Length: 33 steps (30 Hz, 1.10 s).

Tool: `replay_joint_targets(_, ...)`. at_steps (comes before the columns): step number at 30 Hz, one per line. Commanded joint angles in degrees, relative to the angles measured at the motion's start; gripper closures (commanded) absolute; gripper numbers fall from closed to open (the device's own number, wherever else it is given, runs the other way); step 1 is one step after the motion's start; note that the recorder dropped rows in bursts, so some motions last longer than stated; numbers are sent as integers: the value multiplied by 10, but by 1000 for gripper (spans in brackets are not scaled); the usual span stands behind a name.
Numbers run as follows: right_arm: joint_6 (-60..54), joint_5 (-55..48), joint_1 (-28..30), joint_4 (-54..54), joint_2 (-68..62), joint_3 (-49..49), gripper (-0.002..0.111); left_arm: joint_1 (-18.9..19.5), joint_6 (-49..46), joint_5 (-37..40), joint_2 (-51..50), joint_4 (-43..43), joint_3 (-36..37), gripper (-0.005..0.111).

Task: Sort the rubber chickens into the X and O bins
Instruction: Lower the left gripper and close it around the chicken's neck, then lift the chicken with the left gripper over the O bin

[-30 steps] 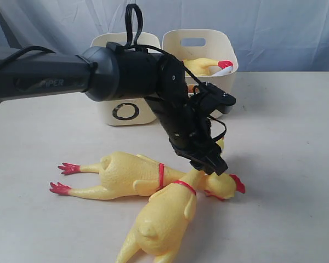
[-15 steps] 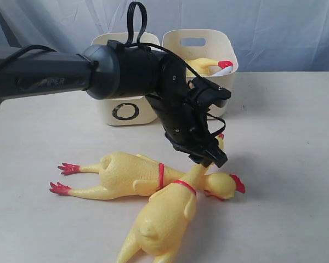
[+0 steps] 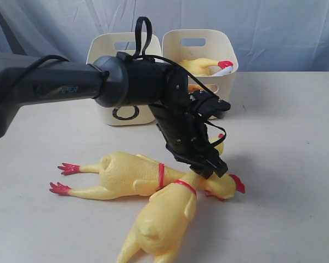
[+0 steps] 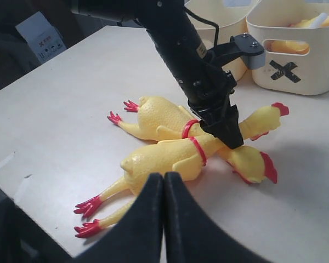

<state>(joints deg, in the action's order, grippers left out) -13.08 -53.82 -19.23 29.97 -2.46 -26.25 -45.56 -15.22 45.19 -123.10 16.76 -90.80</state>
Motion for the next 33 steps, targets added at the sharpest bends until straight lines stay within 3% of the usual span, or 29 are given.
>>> replay_joint_targets(1, -4, 7, -2, 1, 3, 2, 109, -2, -2, -8, -3, 6, -2, 54)
replay_joint_targets(8, -4, 7, -2, 1, 3, 2, 109, -2, -2, -10, -5, 7, -2, 69)
replay_joint_targets(16, -4, 7, -2, 1, 3, 2, 109, -2, -2, -1, -5, 8, -2, 107)
replay_joint_targets(24, -4, 8, -2, 1, 3, 2, 109, -2, -2, 60, 3, 14, -22, 107)
replay_joint_targets(33, -4, 8, -2, 1, 3, 2, 109, -2, 0, 58, 69, 34, -50, 107)
